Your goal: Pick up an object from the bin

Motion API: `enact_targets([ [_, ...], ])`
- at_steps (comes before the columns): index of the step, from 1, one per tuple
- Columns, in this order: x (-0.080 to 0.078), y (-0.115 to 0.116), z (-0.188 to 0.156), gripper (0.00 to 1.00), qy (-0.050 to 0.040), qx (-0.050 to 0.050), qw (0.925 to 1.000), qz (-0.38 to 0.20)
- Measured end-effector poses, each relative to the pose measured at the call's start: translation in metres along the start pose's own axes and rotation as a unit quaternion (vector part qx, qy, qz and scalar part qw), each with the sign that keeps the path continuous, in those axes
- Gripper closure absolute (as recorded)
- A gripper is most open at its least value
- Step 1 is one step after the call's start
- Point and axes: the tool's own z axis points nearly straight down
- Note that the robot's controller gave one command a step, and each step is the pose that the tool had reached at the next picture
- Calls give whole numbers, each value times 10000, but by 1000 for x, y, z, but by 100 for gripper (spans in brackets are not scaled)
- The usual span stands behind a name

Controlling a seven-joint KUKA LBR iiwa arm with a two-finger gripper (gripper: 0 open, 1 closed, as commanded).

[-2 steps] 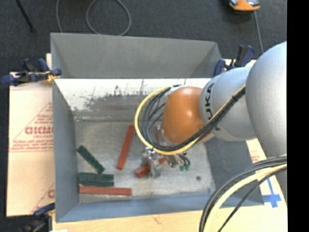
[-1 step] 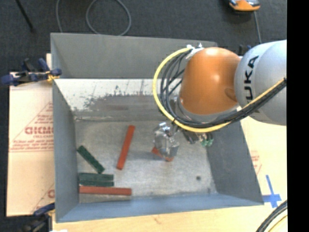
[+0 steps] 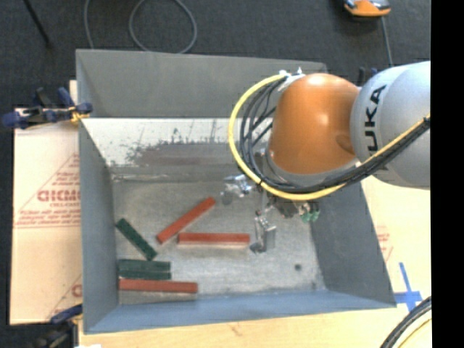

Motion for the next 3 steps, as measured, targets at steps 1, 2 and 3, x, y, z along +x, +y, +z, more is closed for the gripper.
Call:
enact_targets([
  [1, 18, 11, 134, 0, 18, -18, 9999, -126],
  [2, -4, 45, 95, 0, -18, -5, 9973, -738],
  [3, 1, -79, 122, 0, -11, 13, 10000, -31],
])
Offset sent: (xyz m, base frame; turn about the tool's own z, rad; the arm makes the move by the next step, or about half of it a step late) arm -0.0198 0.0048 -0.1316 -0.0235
